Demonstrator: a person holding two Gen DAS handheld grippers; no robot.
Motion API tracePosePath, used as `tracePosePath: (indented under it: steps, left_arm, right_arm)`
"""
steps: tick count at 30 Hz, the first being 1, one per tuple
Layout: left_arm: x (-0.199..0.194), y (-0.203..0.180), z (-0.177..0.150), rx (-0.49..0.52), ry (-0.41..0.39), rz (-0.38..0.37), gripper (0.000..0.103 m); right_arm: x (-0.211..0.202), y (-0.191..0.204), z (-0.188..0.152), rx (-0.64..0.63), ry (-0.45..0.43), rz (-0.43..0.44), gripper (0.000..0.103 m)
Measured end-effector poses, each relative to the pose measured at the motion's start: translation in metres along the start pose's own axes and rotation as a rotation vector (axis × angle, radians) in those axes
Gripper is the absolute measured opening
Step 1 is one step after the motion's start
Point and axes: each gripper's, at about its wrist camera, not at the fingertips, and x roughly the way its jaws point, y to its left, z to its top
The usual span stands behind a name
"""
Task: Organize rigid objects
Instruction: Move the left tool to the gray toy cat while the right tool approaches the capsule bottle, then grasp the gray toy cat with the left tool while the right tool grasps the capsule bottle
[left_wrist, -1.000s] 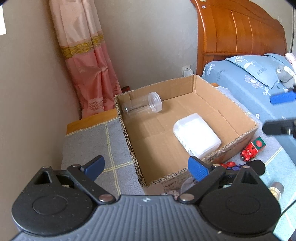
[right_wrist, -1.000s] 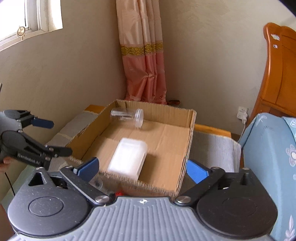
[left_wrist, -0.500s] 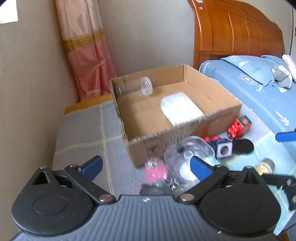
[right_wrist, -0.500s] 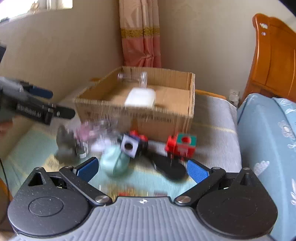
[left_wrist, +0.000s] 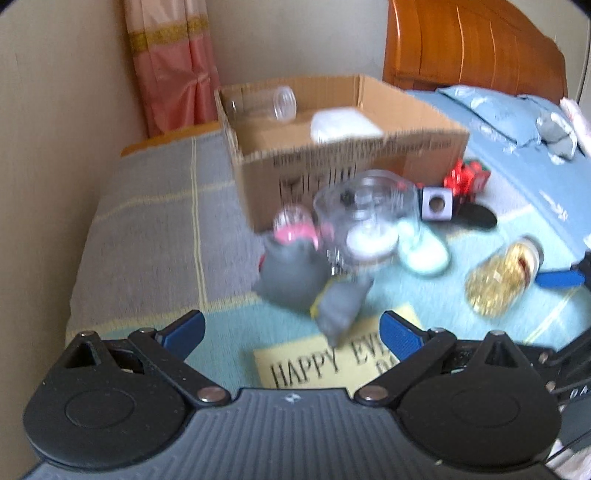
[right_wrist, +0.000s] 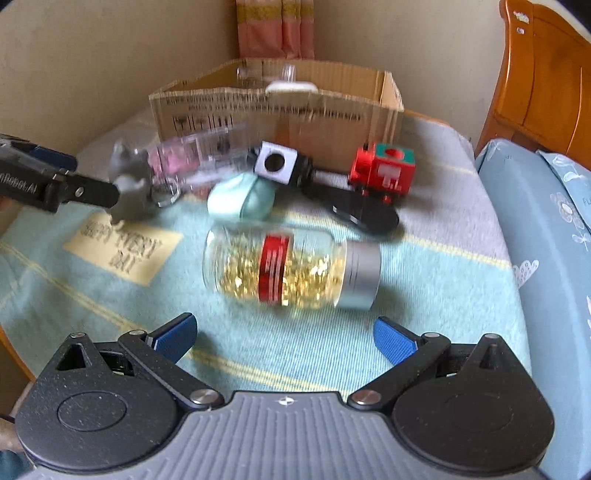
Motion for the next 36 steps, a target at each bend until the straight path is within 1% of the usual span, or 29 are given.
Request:
tracePosePath:
  steps: [6,9,11,19,27,33,36]
  left_arm:
    - [0.018,0.003,-0.015,-0.012,0.063,-0.019,0.101]
    - [0.019,0.006,-0.017,-0.02,0.052,-0.023,0.102]
    - [0.019,0.007,-0.018,-0.013,0.044,-0.028,0.102]
    - [0.018,0.008,-0.023,0.003,0.003,-0.041,0.102]
    - [0.021,0.01,-0.017,0.026,0.014,-0.056,0.103]
    - [0.023,0.01,-0.014,0.044,0.008,-0.068,0.103]
    - [0.027,0.01,-0.008,0.067,0.014,-0.079,0.102]
  right_arm:
    - [0.0,0.003,-0.004,0.009,-0.038,-0.018,0.103]
    - [0.001,0.003,-0.008,0.012,-0.083,-0.023,0.103]
    - [0.002,0.002,-0.008,0.01,-0.094,-0.021,0.103]
    - [0.009,0.002,0.003,0.023,-0.071,-0.038,0.103]
    - [0.016,-0.003,0.013,0.045,-0.056,-0.055,0.103]
    - [0.013,-0.021,0.009,0.055,-0.052,-0.066,0.103]
    - [0.011,-0.026,0.007,0.041,-0.054,-0.055,0.103]
